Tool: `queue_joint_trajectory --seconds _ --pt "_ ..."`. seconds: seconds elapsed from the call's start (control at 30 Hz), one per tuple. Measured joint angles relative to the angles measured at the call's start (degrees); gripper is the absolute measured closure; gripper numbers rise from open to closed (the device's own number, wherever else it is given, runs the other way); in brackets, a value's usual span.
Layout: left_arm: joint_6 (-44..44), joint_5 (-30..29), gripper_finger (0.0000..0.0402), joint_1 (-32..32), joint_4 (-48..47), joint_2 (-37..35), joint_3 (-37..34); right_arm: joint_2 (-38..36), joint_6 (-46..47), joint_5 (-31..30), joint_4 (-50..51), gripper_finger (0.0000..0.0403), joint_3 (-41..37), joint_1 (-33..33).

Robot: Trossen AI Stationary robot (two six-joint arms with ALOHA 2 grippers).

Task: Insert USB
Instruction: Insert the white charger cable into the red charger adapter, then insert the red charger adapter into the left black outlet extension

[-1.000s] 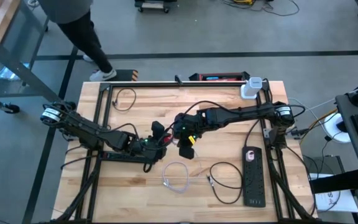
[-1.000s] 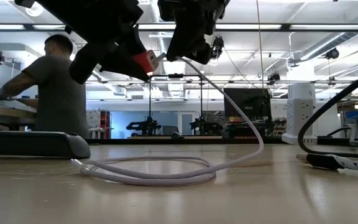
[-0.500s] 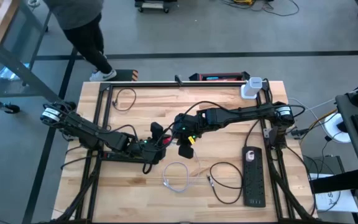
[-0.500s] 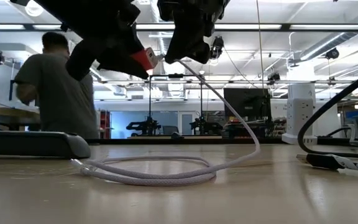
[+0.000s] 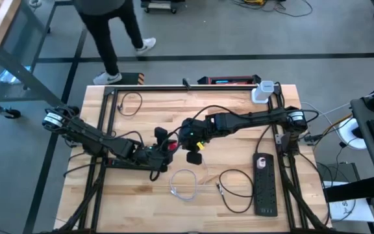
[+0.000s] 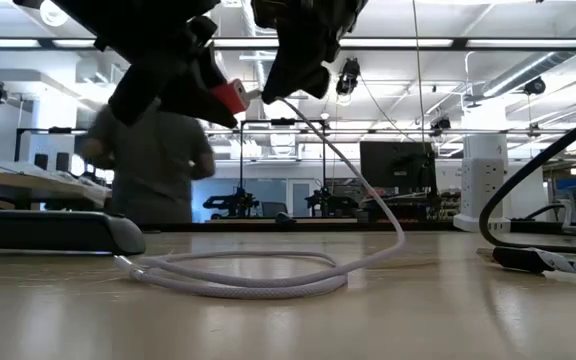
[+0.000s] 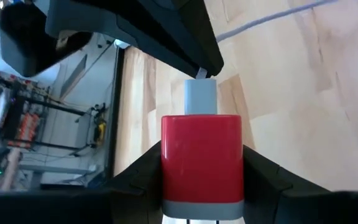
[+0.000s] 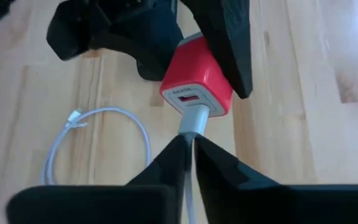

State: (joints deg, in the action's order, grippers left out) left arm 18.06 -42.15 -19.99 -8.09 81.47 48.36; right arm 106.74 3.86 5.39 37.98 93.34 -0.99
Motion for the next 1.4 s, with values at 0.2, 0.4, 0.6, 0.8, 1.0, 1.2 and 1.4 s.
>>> queue_joint_trajectory --seconds 0.2,0.4,0.6,0.8,1.0,1.2,1.4 --pt "-7.1 0.0 0.0268 -0.5 -0.8 0.0 -0.9 -0.2 -5.3 -0.7 -0.4 0.0285 0.0 -0.4" --pt "-7.4 -8.7 0.0268 -2.2 -0.5 -0.4 -3.1 -2.6 -6.4 -7.1 -2.0 0.0199 0.0 -0.4" --pt "-5.9 -17.1 0.0268 -4.4 8.7 -2.4 -7.4 -3.5 -1.6 -7.3 -9.8 0.0137 0.0 -0.5" --pt "-2.4 -24.9 0.0268 -4.9 10.2 -4.3 -10.5 -2.0 6.9 -14.4 -19.1 0.0114 -0.7 -0.5" --pt "3.5 -27.9 0.0268 -5.8 9.9 -8.8 -12.0 -0.5 12.1 -18.8 -24.1 0.0113 -0.8 -0.2" --pt "9.5 -28.2 0.0268 -5.7 10.2 -15.0 -12.3 1.4 15.0 -14.7 -30.9 0.0091 -0.8 0.8" --pt "11.6 -26.5 0.0268 -5.6 10.5 -18.1 -12.5 4.6 17.2 -12.6 -38.0 0.009 -0.9 2.1"
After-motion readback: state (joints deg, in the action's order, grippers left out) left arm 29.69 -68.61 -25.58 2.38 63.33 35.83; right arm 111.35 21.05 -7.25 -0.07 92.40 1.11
